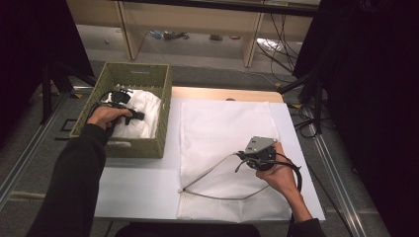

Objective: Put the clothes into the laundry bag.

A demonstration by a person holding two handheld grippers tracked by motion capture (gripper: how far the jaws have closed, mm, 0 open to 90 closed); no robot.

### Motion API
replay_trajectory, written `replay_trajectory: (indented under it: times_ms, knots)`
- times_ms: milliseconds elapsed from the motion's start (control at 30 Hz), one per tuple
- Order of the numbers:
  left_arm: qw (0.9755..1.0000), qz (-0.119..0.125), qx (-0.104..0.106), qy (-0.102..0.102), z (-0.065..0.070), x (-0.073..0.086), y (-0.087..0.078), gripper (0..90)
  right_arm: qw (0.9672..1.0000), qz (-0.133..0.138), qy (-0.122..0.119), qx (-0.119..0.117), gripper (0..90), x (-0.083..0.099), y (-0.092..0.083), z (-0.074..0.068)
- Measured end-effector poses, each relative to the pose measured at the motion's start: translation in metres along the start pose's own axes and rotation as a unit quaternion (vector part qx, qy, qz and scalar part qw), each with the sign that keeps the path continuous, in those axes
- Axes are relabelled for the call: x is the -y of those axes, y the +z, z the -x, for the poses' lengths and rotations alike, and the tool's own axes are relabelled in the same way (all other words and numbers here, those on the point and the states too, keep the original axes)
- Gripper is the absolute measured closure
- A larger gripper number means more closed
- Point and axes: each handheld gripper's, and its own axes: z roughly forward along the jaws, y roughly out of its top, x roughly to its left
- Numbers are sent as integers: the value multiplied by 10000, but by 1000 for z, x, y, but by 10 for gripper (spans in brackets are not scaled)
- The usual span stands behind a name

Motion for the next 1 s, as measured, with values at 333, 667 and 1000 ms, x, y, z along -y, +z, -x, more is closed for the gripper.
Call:
replay_trajectory:
  times_ms: [333,667,1000]
  knots:
    - [9816,-673,-1777,-170,-17,3,8,0,9999,31,-101,30,896,1,-1,1]
    - [9961,-350,-224,-778,-34,13,23,312,9999,-3,106,37,896,3,-2,-2]
    - [9992,-254,-273,-165,-21,11,19,179,10000,-2,-5,43,896,1,0,0]
